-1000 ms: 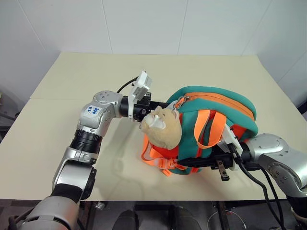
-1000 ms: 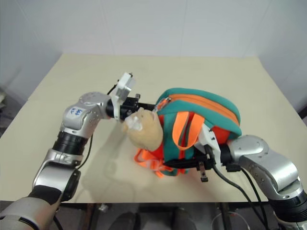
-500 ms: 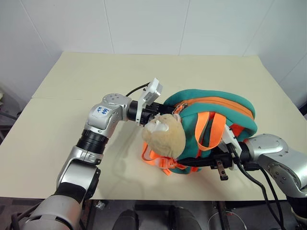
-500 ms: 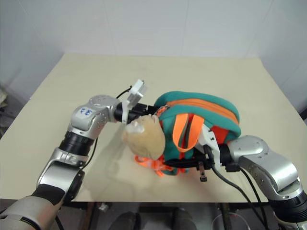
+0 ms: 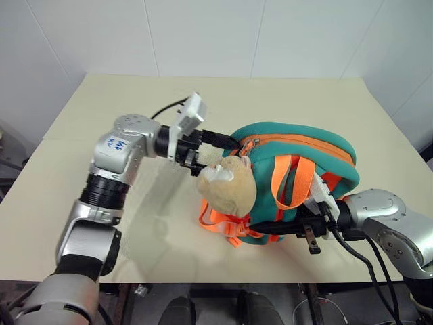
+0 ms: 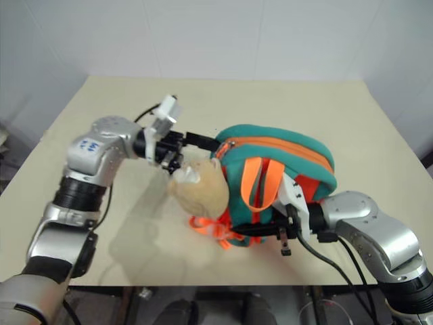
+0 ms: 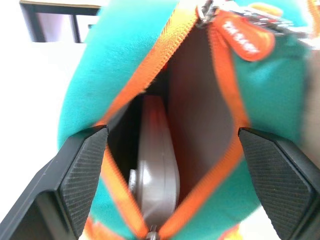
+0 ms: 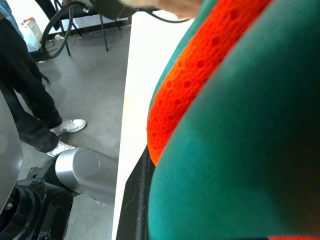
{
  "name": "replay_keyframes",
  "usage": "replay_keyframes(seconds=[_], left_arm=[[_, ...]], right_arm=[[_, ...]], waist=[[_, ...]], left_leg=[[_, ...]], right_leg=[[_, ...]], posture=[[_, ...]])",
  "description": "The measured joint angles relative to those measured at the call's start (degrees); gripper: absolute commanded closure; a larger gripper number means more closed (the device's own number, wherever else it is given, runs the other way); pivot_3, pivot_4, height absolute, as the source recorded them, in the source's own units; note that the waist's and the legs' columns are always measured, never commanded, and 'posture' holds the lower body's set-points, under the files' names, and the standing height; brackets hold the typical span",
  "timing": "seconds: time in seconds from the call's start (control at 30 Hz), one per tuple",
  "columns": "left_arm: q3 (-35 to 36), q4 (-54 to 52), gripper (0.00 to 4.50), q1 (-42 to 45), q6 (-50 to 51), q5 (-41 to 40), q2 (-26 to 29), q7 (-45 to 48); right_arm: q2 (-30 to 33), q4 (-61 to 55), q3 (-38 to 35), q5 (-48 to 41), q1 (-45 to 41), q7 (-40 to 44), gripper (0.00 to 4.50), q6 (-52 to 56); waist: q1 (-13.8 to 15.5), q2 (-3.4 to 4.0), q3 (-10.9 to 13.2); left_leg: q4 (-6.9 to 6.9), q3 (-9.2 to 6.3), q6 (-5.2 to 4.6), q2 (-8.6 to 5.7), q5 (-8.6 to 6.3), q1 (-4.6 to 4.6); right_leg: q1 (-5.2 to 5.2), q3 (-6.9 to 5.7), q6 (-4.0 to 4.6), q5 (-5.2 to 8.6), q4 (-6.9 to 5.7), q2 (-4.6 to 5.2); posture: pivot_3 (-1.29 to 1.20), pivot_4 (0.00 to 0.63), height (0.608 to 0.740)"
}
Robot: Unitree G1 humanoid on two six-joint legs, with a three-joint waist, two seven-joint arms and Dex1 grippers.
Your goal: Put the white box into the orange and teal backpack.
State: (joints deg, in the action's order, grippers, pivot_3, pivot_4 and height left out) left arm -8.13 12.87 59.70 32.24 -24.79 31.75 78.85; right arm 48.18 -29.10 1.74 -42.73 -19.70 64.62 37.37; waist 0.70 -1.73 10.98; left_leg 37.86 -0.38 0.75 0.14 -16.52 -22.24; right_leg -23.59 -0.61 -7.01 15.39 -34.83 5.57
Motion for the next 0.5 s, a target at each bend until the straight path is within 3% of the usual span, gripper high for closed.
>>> replay_keyframes(seconds=[0.23, 0.5], left_arm=[[2.47, -4.95, 0.03, -1.48, 0.88, -1.61, 8.05, 3.68], [14.47, -16.09, 0.03, -10.08, 9.11, -10.90, 14.43, -0.46]], right_arm=[[-0.03, 0.17, 0.18, 0.13, -0.23, -0.15, 3.91, -0.11], [-0.09, 0.33, 0.14, 0.88, 0.01, -0.36, 3.91, -0.86]], waist=[[-0.53, 0.01, 0.00], [-0.75, 0.01, 0.01]], left_leg=[[-0.04, 0.01, 0.00, 0.02, 0.00, 0.01], [-0.07, -0.32, 0.00, 0.07, 0.00, 0.02]], right_leg=[[0.00, 0.01, 0.00, 0.00, -0.03, 0.00], [0.00, 0.05, 0.01, 0.01, -0.03, 0.01]], posture=[[0.00, 0.150, 0.740], [0.00, 0.150, 0.740]])
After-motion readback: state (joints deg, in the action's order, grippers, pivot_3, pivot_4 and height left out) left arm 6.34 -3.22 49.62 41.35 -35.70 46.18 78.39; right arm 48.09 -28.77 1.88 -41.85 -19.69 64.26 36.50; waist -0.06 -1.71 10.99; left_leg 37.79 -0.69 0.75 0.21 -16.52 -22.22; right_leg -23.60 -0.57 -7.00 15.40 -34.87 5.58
